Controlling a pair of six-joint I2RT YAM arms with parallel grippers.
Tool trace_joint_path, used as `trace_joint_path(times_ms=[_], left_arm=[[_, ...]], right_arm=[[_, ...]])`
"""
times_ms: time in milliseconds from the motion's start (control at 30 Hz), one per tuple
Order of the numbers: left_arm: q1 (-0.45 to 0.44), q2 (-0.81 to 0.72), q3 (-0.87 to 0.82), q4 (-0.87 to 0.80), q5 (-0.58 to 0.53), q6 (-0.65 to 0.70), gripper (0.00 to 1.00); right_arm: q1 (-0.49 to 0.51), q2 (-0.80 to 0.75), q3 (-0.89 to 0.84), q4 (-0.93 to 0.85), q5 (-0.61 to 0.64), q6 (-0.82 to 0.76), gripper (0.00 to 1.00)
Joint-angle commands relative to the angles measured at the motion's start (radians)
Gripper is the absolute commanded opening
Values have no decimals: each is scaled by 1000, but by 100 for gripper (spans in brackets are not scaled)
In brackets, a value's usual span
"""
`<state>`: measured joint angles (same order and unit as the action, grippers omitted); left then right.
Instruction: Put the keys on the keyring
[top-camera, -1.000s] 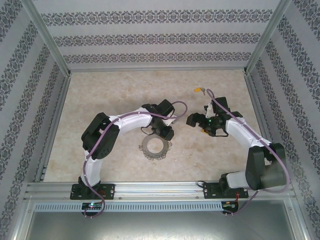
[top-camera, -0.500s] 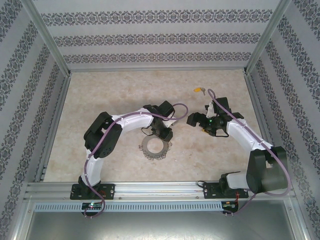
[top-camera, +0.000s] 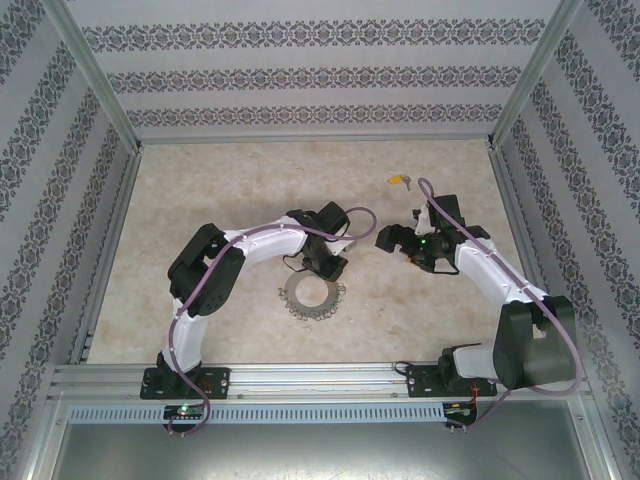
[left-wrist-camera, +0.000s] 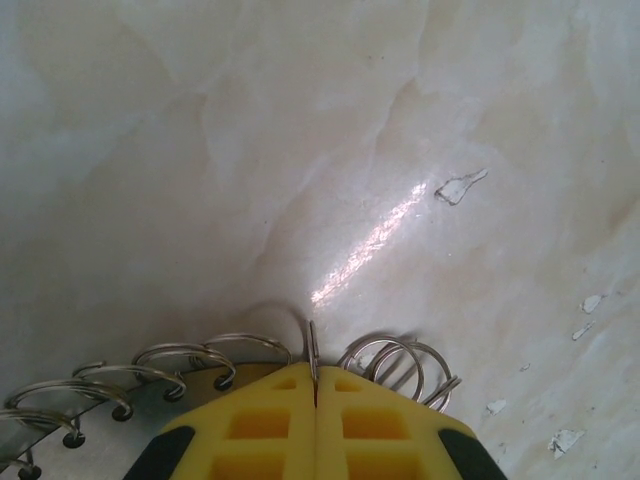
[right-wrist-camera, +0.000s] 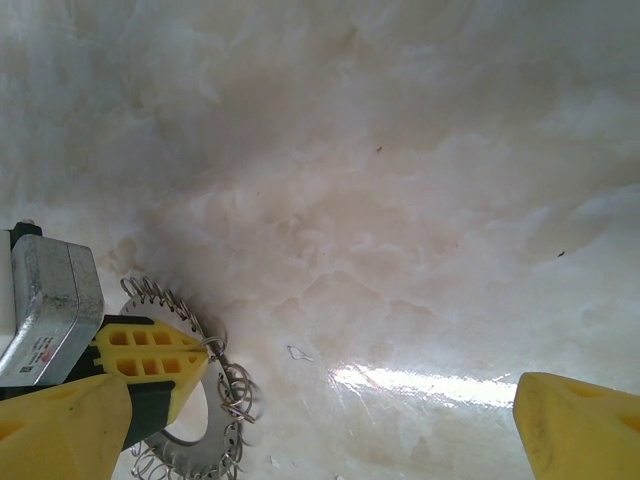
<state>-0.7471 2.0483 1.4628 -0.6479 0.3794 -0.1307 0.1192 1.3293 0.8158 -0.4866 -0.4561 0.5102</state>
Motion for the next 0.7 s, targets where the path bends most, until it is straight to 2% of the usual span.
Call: trace_joint_path(times_ms=[0, 200, 433, 667], left_arm=[[-14, -61, -12, -44, 25, 12, 0], [5, -192, -46, -64, 116, 58, 0], [114, -391, -157, 47, 362, 92, 0], [141, -609, -253, 228, 399, 180, 0]], right_arm=[[-13, -15, 3, -5, 15, -6, 98], [-20, -4, 15, 9, 11, -6, 98], [-20, 27, 89, 26, -27, -22, 98], [-4, -3, 189, 91, -99, -47, 98]])
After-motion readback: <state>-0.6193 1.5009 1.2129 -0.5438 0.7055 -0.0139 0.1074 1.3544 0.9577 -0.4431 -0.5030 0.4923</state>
